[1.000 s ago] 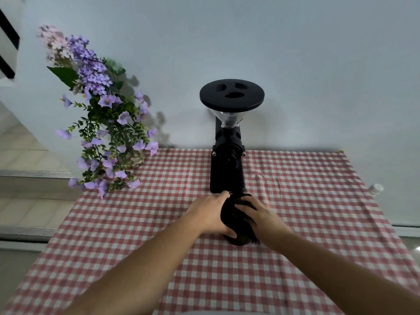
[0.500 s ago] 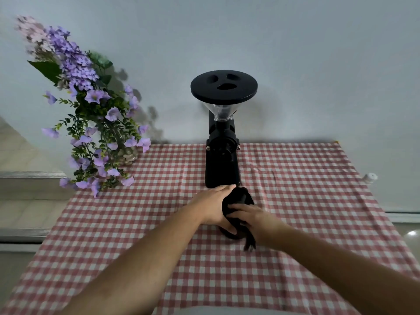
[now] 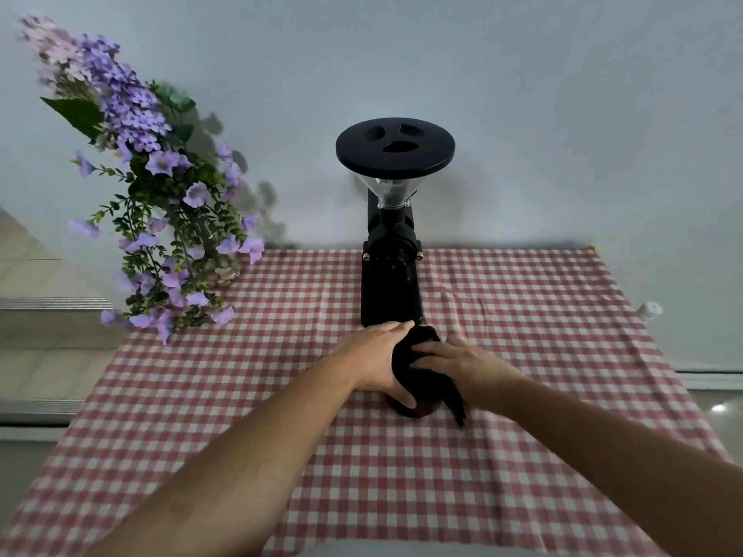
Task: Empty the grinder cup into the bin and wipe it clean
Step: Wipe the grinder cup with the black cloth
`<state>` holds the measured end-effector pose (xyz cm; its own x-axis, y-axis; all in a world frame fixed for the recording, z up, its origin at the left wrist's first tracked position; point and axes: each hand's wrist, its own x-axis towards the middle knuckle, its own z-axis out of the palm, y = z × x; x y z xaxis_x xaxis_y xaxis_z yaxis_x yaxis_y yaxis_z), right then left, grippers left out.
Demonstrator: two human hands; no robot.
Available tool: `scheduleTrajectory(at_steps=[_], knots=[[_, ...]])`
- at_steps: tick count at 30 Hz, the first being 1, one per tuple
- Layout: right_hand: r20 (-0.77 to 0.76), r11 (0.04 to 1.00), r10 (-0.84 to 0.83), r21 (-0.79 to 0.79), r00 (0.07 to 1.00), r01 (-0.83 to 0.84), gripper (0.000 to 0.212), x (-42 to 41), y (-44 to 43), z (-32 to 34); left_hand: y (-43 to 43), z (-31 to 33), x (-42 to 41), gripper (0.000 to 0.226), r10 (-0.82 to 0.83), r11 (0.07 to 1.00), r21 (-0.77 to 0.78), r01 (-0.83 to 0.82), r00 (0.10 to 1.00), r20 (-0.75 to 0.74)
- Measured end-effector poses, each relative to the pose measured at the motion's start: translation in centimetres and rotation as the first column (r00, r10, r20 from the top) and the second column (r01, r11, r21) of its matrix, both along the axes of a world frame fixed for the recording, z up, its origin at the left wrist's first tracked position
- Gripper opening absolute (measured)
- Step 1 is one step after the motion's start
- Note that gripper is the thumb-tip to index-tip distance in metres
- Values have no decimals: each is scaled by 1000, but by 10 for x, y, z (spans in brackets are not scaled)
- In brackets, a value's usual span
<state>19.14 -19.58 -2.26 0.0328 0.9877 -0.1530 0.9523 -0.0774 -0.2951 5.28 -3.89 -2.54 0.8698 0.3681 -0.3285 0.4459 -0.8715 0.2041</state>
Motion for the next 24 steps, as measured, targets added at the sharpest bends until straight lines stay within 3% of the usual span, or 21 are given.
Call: scheduleTrajectory(at_steps=[2,6,8,12,16,20,22,24], knots=[[1,996,-77,36,997,77,51,5,10,4,-1,0,0,137,8,1000,6,-8,1000,-6],[-368,928,-273,142,889,344,41,-32,-13,-13,0,0,1,137,-1,1000,9,1,1000,-2],[-398,936,-251,133,882,327,39,-38,-34,-20,1,0,0,137,-11,1000,9,11,1000,4],[-207,980,-198,-39,958,195,43,-12,-37,-12,0,1,-2,136,-10,1000,6,10,1000,5],[39,996,-74,44,997,72,51,7,-13,3,-2,3,0,136,0,1000,11,0,1000,-2],[161,988,-112,-87,981,127,42,-21,-19,-14,-2,2,0,136,-1,1000,27,1,1000,-1],[-19,950,-275,-159,961,268,42,-36,-16,-13,-1,2,0,137,-3,999,44,3,1000,-4],[-241,912,-373,-271,896,307,36,-35,-8,4,-2,3,0,136,-4,999,52,4,1000,-6]])
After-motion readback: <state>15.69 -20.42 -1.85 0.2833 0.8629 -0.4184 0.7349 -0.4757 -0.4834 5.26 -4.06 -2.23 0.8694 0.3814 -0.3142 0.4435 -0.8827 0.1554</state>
